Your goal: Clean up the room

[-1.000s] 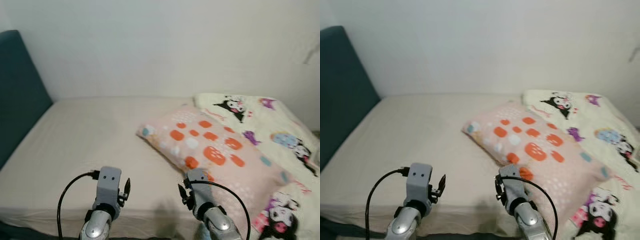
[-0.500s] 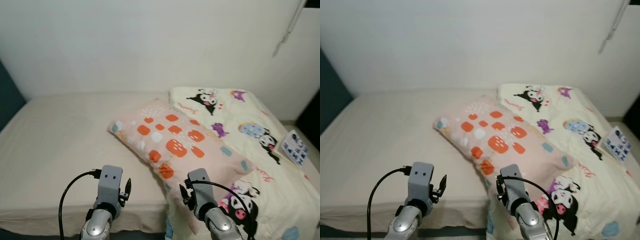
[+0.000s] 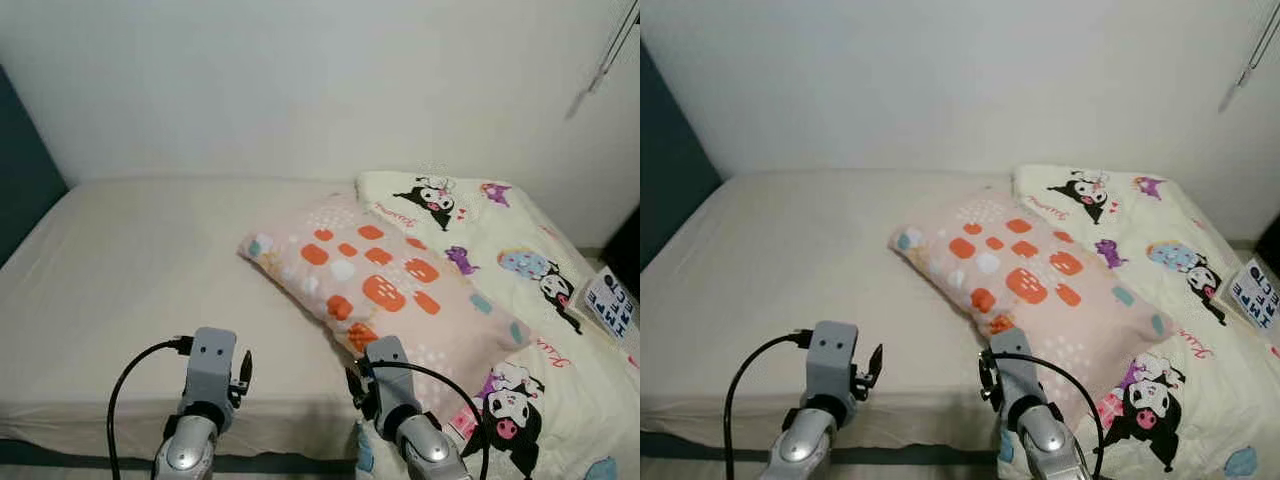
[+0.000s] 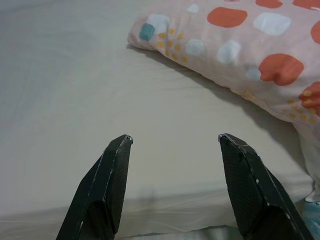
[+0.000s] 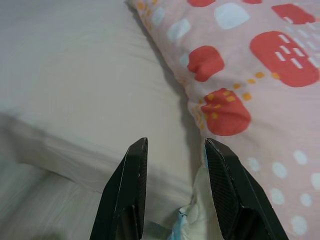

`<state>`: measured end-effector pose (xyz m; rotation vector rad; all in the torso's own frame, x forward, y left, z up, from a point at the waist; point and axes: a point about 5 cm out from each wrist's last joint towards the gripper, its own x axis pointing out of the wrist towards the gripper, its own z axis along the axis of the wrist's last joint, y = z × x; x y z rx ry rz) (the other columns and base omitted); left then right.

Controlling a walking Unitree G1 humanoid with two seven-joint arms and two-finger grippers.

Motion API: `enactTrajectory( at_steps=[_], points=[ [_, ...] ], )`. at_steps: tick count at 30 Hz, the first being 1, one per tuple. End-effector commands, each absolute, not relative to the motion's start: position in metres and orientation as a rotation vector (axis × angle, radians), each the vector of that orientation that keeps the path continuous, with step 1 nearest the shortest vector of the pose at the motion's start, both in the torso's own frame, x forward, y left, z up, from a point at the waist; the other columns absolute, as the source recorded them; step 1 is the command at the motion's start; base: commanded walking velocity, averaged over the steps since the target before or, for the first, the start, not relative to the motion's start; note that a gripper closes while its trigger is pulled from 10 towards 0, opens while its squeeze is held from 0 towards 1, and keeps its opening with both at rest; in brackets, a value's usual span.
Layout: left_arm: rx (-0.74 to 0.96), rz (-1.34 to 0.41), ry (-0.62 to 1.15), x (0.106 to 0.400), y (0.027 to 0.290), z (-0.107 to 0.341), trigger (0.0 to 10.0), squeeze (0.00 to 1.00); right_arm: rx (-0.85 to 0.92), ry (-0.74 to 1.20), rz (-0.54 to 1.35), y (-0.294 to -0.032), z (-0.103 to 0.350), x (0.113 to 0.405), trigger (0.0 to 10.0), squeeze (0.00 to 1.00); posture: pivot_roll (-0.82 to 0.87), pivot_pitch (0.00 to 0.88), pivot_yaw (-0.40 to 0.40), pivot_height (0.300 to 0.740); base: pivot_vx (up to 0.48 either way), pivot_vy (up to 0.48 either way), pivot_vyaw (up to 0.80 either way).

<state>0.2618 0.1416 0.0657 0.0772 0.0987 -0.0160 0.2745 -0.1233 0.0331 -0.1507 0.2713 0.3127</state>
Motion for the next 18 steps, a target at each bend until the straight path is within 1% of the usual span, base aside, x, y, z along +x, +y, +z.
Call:
enactTrajectory(
  at_steps=[1, 18],
  points=[
    [0.08, -0.017, 0.101, 0.2616, 0.1411, 0.0642, 10.0, 0.0, -0.147, 0.265, 0.303, -0.1253, 0.0324, 0.2732, 10.0, 0.0, -0.03, 0.098, -0.018, 0.74, 0.0, 0.0, 0.0],
    [0.088, -0.024, 0.087, 0.262, 0.1411, 0.0648, 10.0, 0.0, -0.174, 0.234, 0.281, -0.1269, 0.0351, 0.2747, 10.0, 0.0, -0.03, 0.094, -0.018, 0.74, 0.0, 0.0, 0.0]
  ],
)
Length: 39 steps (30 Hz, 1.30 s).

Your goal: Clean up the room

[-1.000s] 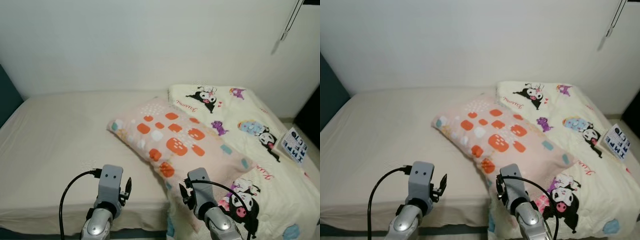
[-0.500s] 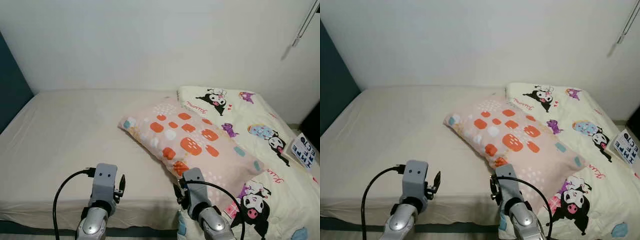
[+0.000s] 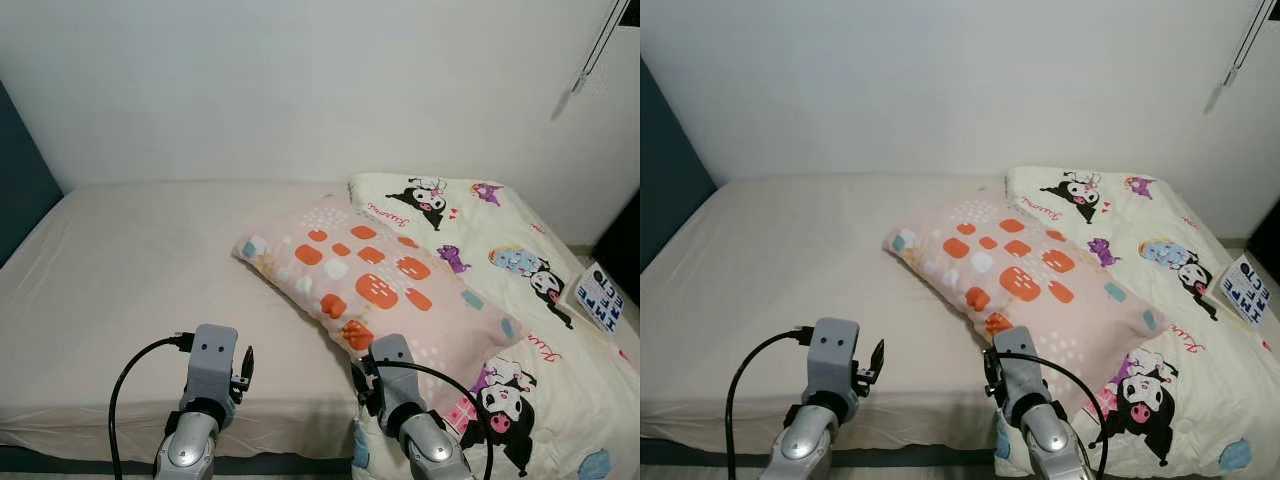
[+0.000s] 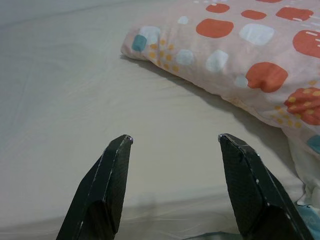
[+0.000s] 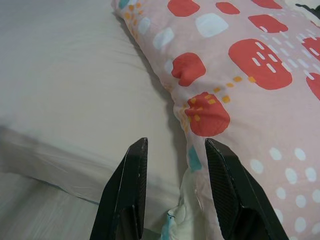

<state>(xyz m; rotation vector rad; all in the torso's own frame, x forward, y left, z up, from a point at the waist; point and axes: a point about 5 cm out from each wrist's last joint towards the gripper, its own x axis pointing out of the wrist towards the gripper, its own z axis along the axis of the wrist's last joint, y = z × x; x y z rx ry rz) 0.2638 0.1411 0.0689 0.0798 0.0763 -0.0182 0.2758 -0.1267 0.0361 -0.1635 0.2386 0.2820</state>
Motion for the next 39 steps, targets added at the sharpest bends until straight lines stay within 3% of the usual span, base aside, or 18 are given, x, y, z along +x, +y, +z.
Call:
enactTrajectory(
  at_steps=[1, 10, 39],
  points=[
    [0.088, -0.024, 0.087, 0.262, 0.1411, 0.0648, 10.0, 0.0, -0.174, 0.234, 0.281, -0.1269, 0.0351, 0.2747, 10.0, 0.0, -0.03, 0.094, -0.018, 0.74, 0.0, 0.0, 0.0],
    [0.081, -0.04, 0.07, 0.2632, 0.1397, 0.0672, 10.0, 0.0, -0.176, 0.226, 0.272, -0.1279, 0.0355, 0.275, 10.0, 0.0, -0.03, 0.083, -0.016, 0.74, 0.0, 0.215, 0.0],
    [0.114, -0.043, 0.073, 0.2618, 0.1392, 0.0657, 10.0, 0.0, -0.189, 0.213, 0.26, -0.1278, 0.0353, 0.2749, 10.0, 0.0, -0.02, 0.094, -0.014, 0.74, 0.0, 0.0, 0.0]
  ],
)
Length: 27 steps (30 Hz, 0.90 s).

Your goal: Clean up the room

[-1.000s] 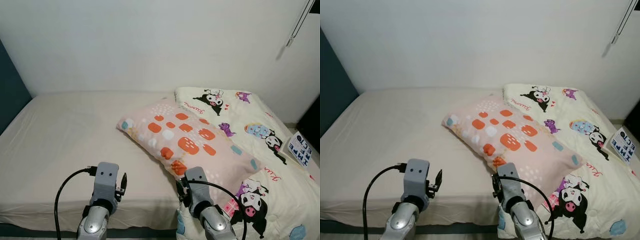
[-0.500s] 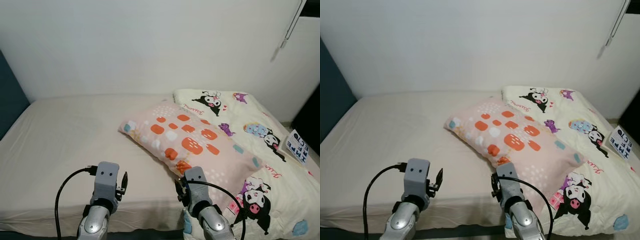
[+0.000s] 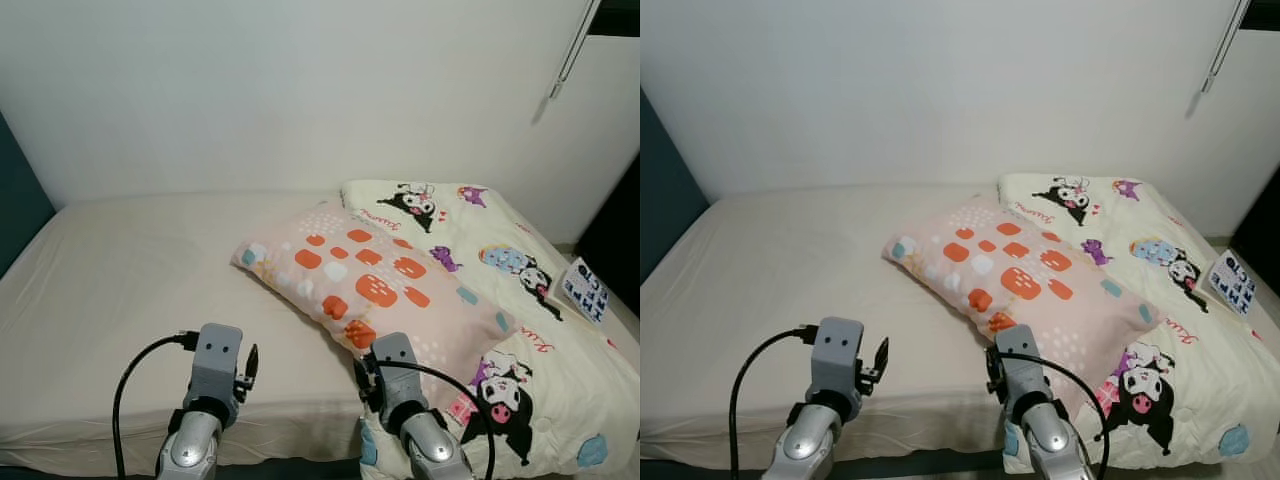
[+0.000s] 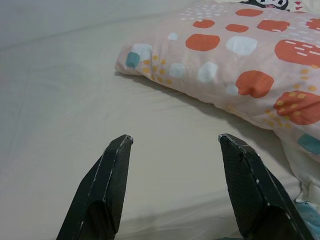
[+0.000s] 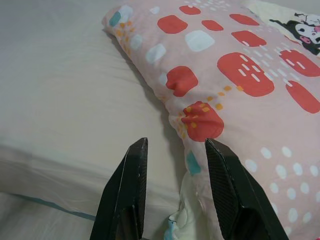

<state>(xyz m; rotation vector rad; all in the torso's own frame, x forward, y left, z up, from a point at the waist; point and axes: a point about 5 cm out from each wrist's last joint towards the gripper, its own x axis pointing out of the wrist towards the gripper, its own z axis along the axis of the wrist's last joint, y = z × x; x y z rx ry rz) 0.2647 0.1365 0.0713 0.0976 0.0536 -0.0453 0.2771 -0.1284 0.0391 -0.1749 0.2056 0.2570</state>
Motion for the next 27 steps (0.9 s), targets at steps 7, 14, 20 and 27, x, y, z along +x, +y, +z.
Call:
enactTrajectory(
  at_steps=[7, 14, 20, 27],
  points=[
    [0.044, -0.05, 0.091, 0.262, 0.137, 0.064, 10.0, 0.0, -0.193, 0.211, 0.256, -0.129, 0.036, 0.276, 10.0, 0.0, -0.02, 0.094, -0.012, 0.74, 0.0, -0.274, 0.0],
    [0.107, -0.009, 0.109, 0.266, 0.14, 0.062, 10.0, 0.0, -0.236, 0.196, 0.21, -0.136, 0.04, 0.282, 10.0, 0.0, -0.02, 0.097, -0.02, 0.74, 0.0, 0.0, 0.0],
    [0.064, 0.067, 0.127, 0.272, 0.151, 0.062, 10.0, 0.0, -0.272, 0.161, 0.094, -0.151, 0.048, 0.293, 10.0, 0.0, -0.02, 0.099, -0.02, 0.74, 0.0, 0.0, 0.0],
    [0.052, 0.099, 0.131, 0.275, 0.156, 0.061, 10.0, 0.0, -0.193, 0.042, -0.147, -0.179, 0.069, 0.297, 10.0, 0.0, -0.03, 0.105, -0.017, 0.74, 0.0, 0.0, 0.0]
  ],
)
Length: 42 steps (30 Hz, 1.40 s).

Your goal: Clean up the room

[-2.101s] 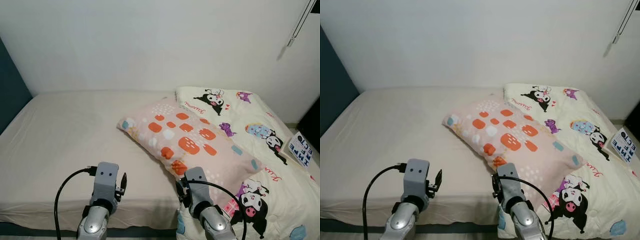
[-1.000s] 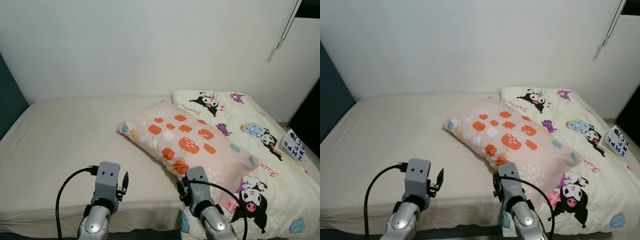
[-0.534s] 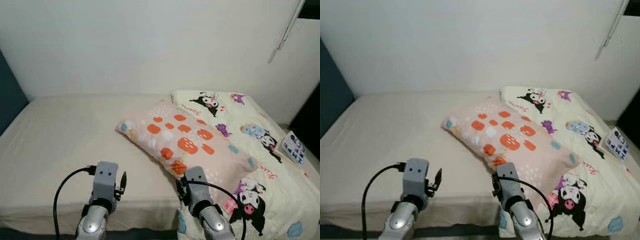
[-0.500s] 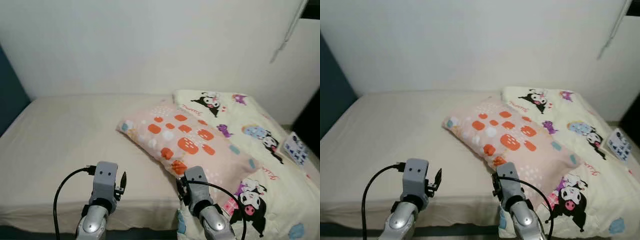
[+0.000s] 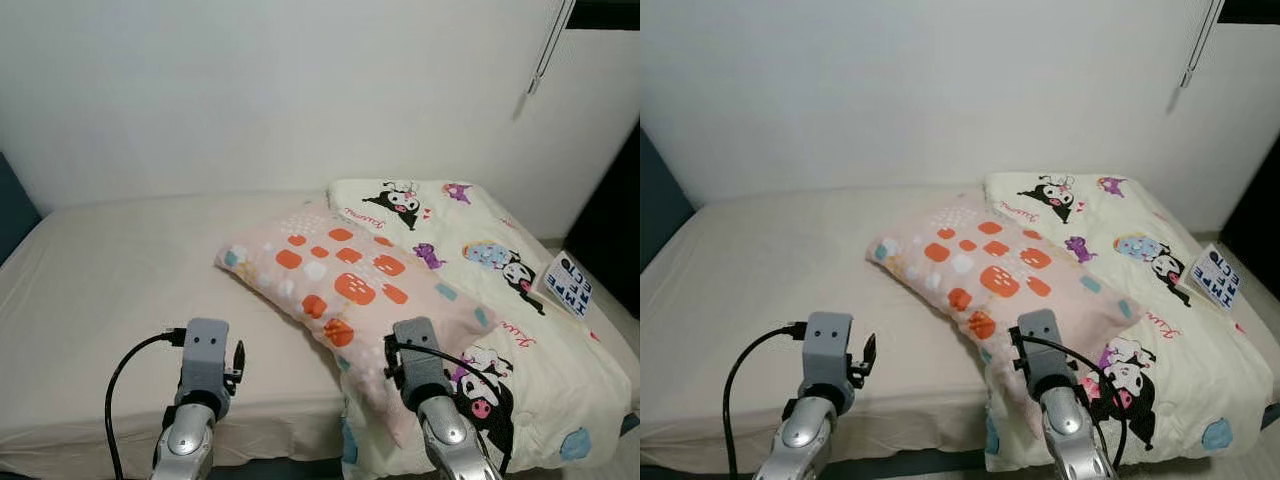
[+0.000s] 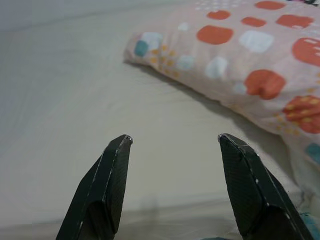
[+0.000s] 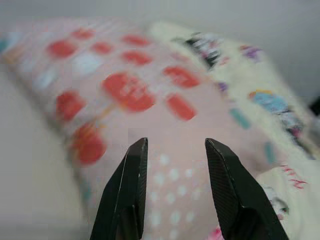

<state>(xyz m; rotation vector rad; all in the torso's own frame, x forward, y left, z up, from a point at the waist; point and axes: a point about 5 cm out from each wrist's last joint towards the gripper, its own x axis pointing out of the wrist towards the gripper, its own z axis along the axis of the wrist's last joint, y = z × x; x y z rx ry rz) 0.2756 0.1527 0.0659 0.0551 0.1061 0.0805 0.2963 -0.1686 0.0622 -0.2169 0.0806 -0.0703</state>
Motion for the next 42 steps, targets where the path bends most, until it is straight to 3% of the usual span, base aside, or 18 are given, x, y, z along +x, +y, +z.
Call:
enactTrajectory(
  at_steps=[1, 25, 42],
  points=[
    [0.052, 0.098, 0.132, 0.276, 0.156, 0.061, 10.0, 0.0, -0.198, 0.034, -0.164, -0.183, 0.07, 0.296, 10.0, 0.0, -0.03, 0.105, -0.017, 0.74, 0.0, 0.0, 0.0],
    [0.061, 0.062, 0.142, 0.268, 0.156, 0.058, 10.0, 0.0, -0.154, 0.17, -0.069, -0.179, 0.047, 0.289, 10.0, 0.0, -0.03, 0.108, -0.008, 0.74, 0.0, 0.0, 0.0],
    [0.08, 0.049, 0.144, 0.268, 0.155, 0.058, 10.0, 0.0, -0.147, 0.161, -0.057, -0.177, 0.047, 0.288, 10.0, 0.0, -0.03, 0.097, -0.004, 0.695, 0.0, 0.0, 0.0]
  ],
)
